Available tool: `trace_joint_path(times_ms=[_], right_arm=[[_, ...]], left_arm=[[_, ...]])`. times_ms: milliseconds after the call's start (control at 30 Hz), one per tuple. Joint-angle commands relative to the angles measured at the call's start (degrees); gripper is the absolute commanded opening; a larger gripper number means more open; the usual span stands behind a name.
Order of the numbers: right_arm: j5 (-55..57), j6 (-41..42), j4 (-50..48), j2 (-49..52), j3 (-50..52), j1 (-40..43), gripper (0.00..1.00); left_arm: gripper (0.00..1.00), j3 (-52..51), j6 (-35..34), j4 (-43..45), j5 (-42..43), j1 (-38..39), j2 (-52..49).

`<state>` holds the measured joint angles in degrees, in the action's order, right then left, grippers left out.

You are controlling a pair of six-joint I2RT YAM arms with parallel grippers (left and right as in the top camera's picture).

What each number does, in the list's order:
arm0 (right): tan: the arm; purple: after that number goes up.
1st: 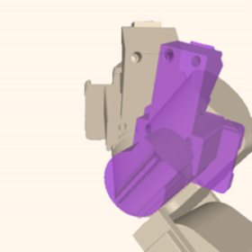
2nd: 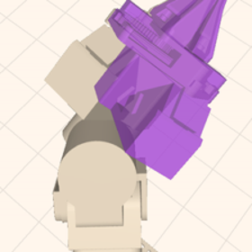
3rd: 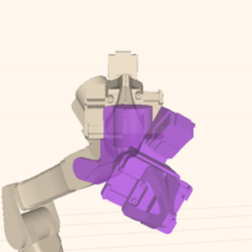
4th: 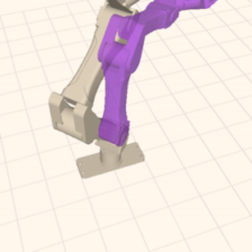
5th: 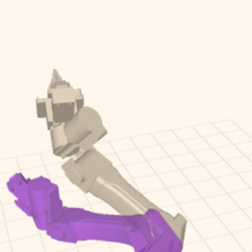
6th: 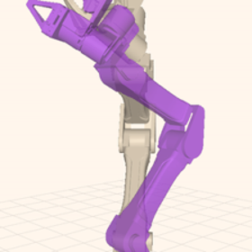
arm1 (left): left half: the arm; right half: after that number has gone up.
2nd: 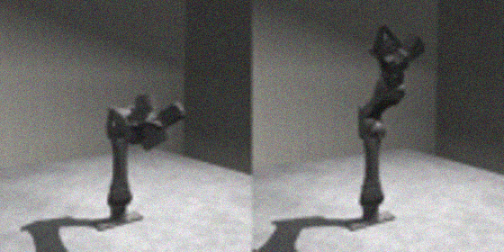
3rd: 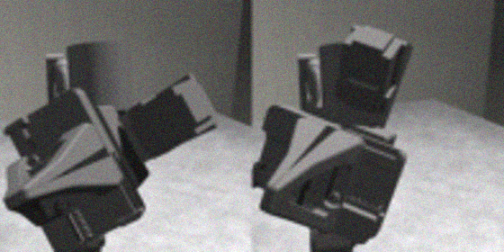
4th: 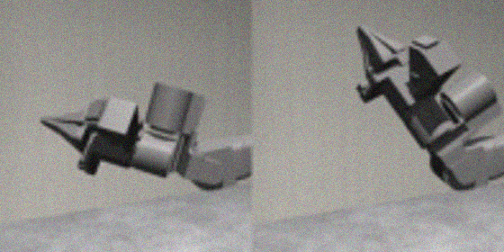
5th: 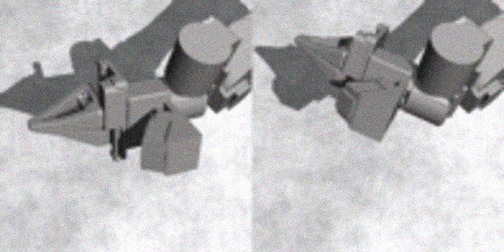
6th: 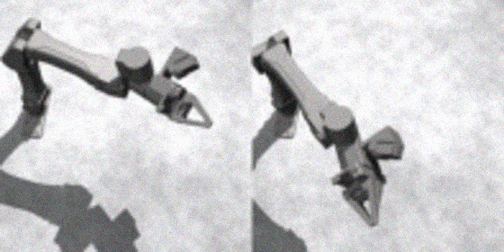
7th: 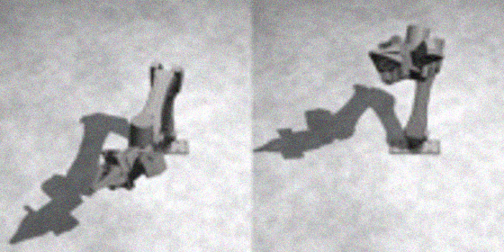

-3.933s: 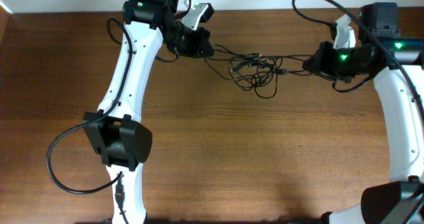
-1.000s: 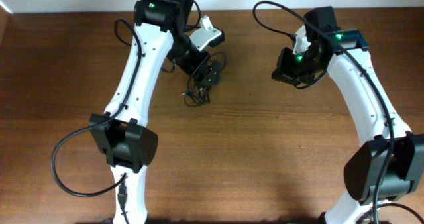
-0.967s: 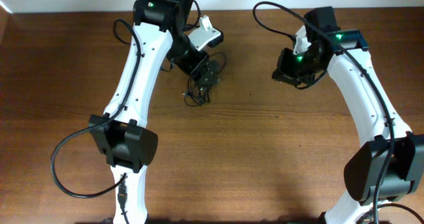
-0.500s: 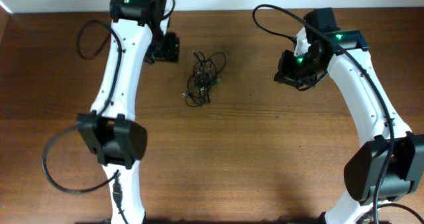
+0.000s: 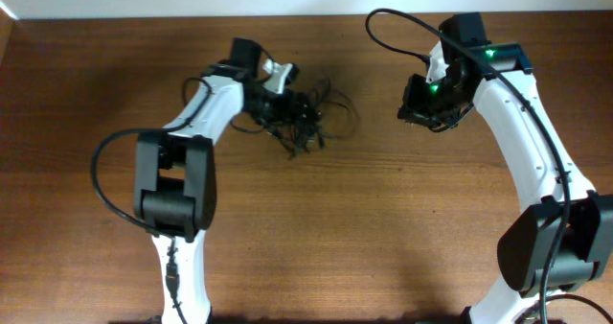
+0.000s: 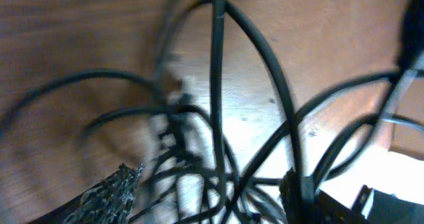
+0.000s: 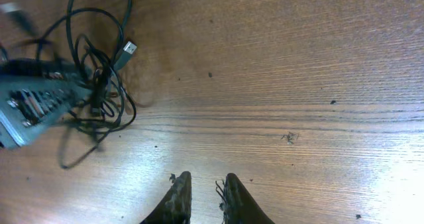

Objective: Untangle cables

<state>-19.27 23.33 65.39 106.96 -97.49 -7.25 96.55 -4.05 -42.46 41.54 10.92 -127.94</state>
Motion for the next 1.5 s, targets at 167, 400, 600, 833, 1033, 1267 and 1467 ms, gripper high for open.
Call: trace_joint_path(times_ms=[167,400,600,833,1033,1267,1467], right_arm=[[0.7,-0.7,0.0,-1.3,-0.3,0.2,0.18],[0.5,-0.7,0.0,-1.3,-0.3,0.2,0.18],[-0.7,-0.7,0.0,-1.3,-0.3,0.1,0.19],[-12.3,-6.5,-2.4,-1.3,-0.3,0.1,0.18],[-17.2,-6.4,-9.4,-1.2,-0.3,-3.1,0.23],[-13.4,4.7,-17.8,1.2,-0.3,-8.9,0.32],[-6.9,7.9,-20.2,4.3,-0.2,-9.6,0.32]], left_arm=[[0.24,-0.3,-0.5,1.5,-9.7,6.1,0.2],[0.42,0.9,-1.4,0.2,-14.8,6.6,-0.2],[0.01,1.5,-1.5,-0.1,-13.1,9.0,-1.4],[0.0,18.1,-1.5,-13.8,0.1,4.2,2.8],[0.0,22.1,-1.5,-18.1,4.4,4.2,6.9],[0.0,22.1,-1.4,-18.5,14.1,4.3,7.0],[0.0,23.2,0.5,-18.5,28.8,1.9,8.0]])
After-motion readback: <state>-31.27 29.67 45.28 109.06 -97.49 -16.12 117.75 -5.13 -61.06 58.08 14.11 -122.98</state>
